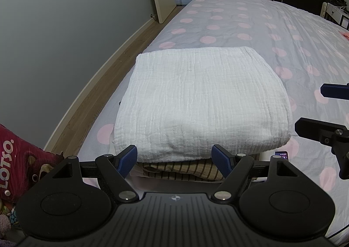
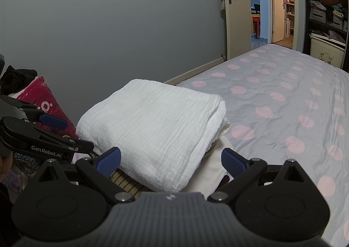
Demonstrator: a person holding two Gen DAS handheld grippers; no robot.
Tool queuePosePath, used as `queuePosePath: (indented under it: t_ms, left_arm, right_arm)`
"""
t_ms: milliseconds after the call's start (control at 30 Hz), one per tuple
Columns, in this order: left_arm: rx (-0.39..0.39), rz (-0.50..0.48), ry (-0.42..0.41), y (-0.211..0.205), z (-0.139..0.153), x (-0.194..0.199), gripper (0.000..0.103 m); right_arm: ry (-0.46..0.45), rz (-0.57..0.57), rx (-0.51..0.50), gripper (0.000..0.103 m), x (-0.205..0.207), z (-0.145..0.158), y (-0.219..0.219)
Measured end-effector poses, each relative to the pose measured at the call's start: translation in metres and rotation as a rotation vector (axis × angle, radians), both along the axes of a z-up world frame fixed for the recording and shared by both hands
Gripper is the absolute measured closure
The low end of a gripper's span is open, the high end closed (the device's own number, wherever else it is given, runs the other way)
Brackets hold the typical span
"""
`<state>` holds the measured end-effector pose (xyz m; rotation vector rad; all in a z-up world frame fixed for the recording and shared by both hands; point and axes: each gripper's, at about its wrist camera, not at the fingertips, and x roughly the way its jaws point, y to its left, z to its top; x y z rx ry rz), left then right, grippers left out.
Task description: Fold clothes
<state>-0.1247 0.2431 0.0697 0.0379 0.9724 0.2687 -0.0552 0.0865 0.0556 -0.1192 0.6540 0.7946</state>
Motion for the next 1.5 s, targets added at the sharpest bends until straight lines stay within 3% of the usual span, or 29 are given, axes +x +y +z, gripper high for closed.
queuePosePath:
  t_ms: [1500]
  left_arm:
    - [0.001,0.002,0.003,0.0012,-0.0005,-0.0011,0.029]
  right_arm:
    - [0.006,0.003,-0.008,0.003,-0.0004,-0.0018,0.0019]
